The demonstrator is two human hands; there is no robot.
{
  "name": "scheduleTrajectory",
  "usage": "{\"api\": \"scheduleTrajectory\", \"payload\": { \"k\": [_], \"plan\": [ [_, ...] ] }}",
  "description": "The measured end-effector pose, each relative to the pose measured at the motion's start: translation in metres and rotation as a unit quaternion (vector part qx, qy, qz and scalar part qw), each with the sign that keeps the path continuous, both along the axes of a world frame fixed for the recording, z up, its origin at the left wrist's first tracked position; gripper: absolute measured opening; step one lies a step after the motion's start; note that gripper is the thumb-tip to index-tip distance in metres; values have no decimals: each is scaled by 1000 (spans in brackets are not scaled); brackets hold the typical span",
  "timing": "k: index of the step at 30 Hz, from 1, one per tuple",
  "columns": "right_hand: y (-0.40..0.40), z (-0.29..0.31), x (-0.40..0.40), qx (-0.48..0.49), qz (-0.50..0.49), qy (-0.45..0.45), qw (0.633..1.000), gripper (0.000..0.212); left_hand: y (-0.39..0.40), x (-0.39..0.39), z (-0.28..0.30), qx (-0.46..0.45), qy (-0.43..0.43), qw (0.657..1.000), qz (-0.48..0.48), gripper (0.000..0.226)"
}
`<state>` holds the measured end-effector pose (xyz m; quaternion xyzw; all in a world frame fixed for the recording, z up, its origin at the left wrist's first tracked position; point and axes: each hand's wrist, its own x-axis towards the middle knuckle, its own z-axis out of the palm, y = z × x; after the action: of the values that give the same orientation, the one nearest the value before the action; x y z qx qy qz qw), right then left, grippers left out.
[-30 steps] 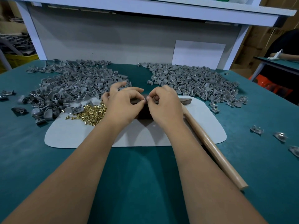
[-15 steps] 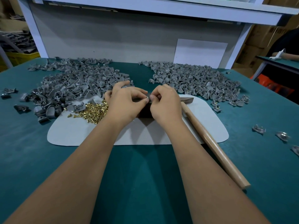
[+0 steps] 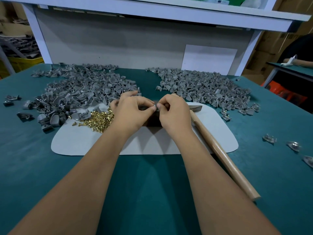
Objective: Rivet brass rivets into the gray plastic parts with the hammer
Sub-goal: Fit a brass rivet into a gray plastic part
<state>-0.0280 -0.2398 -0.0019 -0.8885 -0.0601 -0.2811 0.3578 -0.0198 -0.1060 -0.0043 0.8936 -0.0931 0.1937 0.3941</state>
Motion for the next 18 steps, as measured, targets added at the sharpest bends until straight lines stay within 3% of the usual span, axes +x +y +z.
{"api": "scheduleTrajectory", "payload": {
  "k": [4, 10, 18],
  "plan": [
    [-3, -4, -1, 27, 21, -23, 999, 12, -1, 2, -2, -10, -5, 1000, -3, 12],
    [-14, 0, -3, 232, -51, -23, 971, 24, 0, 4, -6, -19, 4, 1000, -8, 6],
    [-16, -1, -1, 264, -76, 1, 962, 20, -1, 4, -6, -47, 29, 998, -16, 11]
  ]
}}
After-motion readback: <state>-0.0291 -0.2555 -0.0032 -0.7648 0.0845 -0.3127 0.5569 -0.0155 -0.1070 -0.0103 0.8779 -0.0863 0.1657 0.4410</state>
